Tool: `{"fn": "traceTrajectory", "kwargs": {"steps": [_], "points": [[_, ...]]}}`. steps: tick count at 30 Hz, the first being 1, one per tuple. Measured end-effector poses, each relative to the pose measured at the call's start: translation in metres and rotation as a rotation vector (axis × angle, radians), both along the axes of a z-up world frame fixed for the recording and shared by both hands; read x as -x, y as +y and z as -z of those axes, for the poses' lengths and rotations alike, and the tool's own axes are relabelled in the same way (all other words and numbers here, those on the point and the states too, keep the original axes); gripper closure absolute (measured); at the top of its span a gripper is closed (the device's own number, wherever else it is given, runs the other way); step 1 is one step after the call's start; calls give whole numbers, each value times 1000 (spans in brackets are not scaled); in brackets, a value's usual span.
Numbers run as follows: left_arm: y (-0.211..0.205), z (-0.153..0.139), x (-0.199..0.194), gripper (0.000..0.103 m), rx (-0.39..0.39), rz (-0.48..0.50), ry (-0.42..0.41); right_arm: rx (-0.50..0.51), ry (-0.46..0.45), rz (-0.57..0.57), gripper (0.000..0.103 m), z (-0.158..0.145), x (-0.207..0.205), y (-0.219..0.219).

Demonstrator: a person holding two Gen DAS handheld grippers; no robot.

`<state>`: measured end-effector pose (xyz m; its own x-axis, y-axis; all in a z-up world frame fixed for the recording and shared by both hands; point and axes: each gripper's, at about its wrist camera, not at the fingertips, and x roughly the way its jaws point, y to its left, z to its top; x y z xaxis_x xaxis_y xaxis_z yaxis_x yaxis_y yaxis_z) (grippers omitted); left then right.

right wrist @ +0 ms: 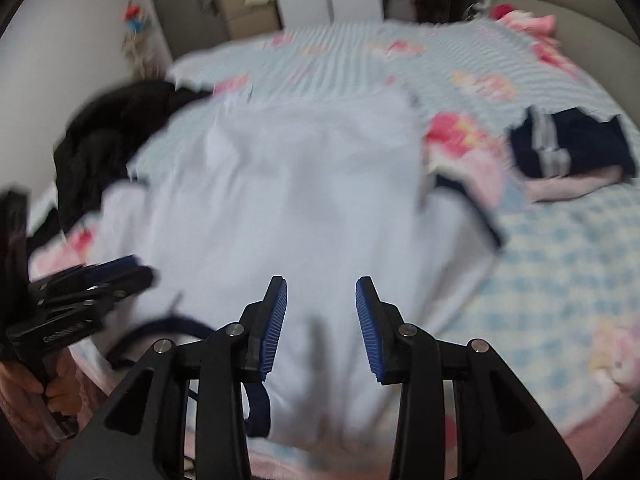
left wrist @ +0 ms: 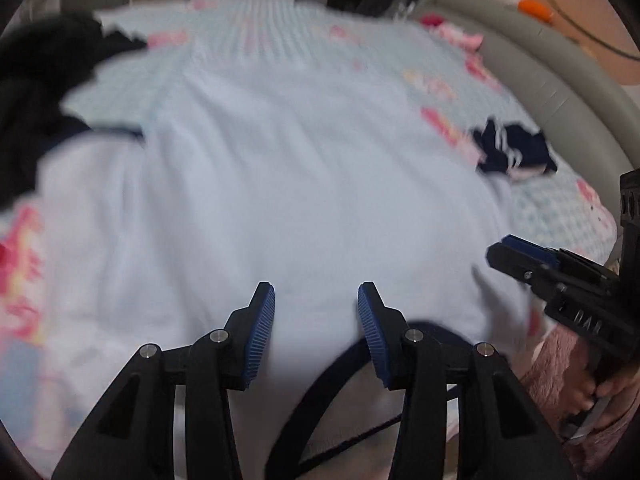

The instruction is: Fold clothes

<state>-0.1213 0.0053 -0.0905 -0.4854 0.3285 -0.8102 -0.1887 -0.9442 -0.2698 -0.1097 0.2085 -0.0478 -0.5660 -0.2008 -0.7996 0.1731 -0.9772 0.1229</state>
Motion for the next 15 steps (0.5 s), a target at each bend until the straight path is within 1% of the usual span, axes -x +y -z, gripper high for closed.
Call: {"fn": "traceTrajectory", "kwargs": {"steps": [1,2,3,5,6,9,10,12,15], "points": [[-1,7,0,57,1,-1,-12,-21,-28,-6,67,14,1,-4],[-2,9,-3,58,-4,4,-9,-32,-57,-2,66,30,2,-6],[-4,10,-6,57,-10,9,-7,-20,-72,1,66,41,-1,-4],[-9,11,-11,57,-23,15,-6,21,-56,16,66,48,-10,4],[-12,11,-13,57,-35,11,-15,36,-49,20,66,50,-14,7],[-21,12,-17,57,-74,-12,-42,13,-49,9,66,48,-20,8],[-23,13,-21,57,-76,-16,-47,7,-50,9,66,48,-22,8],[-22,14,-29,57,-58,-11,-49,-6,-50,7,66,47,-27,9],[-21,14,-42,57,-29,-1,-34,-21,-23,12,66,38,-39,11]]}}
